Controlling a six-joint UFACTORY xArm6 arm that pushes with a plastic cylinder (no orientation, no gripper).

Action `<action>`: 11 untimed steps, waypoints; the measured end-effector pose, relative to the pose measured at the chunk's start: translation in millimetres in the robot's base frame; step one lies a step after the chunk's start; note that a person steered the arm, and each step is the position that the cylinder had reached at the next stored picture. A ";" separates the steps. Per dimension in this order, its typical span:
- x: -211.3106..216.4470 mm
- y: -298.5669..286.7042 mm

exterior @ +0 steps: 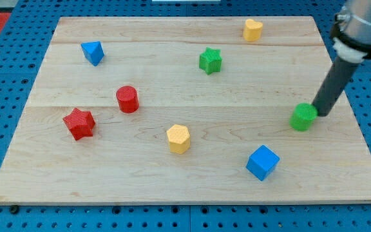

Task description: Move the blue cube in between the yellow hexagon and green circle

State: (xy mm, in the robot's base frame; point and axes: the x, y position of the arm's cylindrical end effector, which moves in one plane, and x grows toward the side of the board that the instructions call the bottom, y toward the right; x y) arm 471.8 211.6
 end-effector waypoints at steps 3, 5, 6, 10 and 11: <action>122.0 -3.9; 83.3 -90.0; 84.0 -123.8; 71.9 -136.3; 50.1 -132.2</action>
